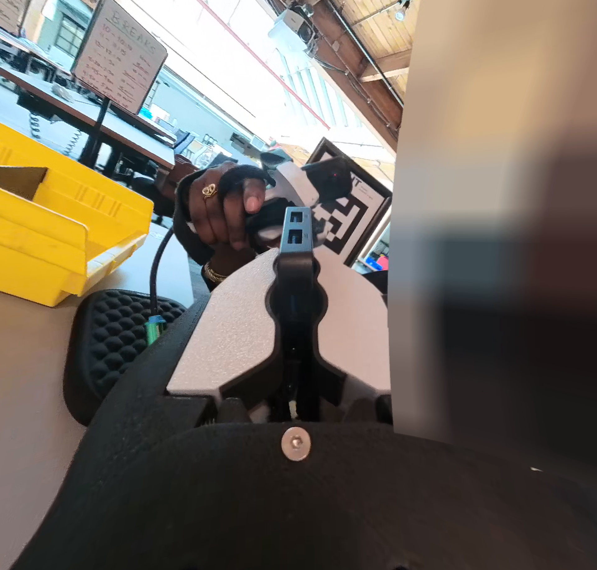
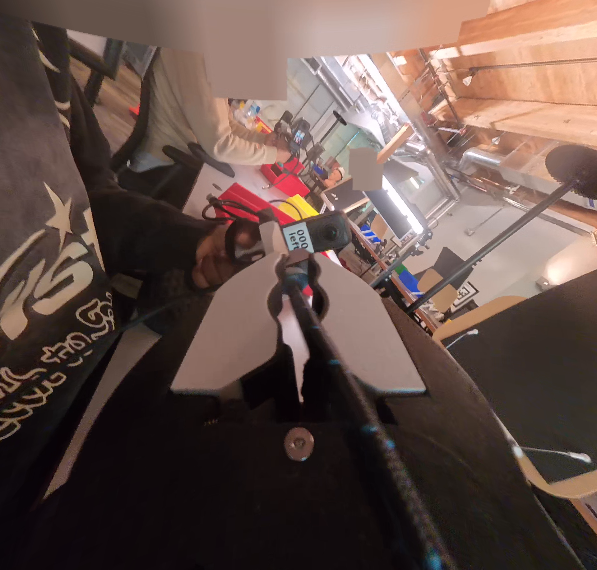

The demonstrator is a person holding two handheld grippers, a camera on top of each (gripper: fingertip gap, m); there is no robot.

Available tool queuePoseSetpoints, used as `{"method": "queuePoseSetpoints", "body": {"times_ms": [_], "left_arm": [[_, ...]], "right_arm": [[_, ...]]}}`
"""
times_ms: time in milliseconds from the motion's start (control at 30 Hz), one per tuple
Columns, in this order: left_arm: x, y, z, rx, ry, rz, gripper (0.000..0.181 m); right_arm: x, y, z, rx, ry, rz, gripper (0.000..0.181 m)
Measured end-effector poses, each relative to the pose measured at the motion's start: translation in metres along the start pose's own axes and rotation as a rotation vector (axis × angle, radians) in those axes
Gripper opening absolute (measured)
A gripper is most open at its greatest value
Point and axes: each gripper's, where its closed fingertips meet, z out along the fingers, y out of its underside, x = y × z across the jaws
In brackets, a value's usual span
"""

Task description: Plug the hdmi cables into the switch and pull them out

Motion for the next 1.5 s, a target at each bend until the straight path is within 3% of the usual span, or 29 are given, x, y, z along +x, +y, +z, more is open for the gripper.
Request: {"method": "queuePoseSetpoints", "body": {"times_ms": [33, 233, 667, 733, 900, 1367, 1433, 1500], "left_arm": [[0.0, 0.001, 0.002, 0.0, -0.003, 0.012, 0.014], [-0.001, -0.001, 0.004, 0.029, 0.028, 0.006, 0.014], [0.001, -0.005, 0.0, -0.003, -0.062, 0.117, 0.015], [-0.002, 0.0, -0.001, -0.027, -0.07, 0.107, 0.015], [-0.002, 0.004, 0.002, -0.04, -0.04, 0.055, 0.015], [-0.003, 0.006, 0.003, -0.066, -0.055, 0.066, 0.014], [-0.012, -0.007, -0.016, 0.013, -0.099, 0.048, 0.014], [-0.02, -0.043, -0.059, 0.21, -0.161, 0.054, 0.013]], "right_arm": [[0.001, -0.006, -0.004, 0.036, -0.015, 0.016, 0.003], [0.006, -0.006, -0.005, 0.031, -0.001, 0.05, 0.003], [0.009, -0.003, -0.003, 0.01, -0.004, 0.049, 0.003], [0.005, 0.002, -0.003, -0.017, -0.019, 0.029, 0.004], [-0.004, 0.012, -0.006, -0.085, -0.048, -0.016, 0.027], [-0.005, 0.013, -0.008, -0.146, -0.069, -0.099, 0.022], [0.024, -0.024, -0.038, 0.056, 0.086, -0.077, 0.021], [0.054, -0.071, -0.109, 0.291, 0.238, -0.037, 0.021]]}}
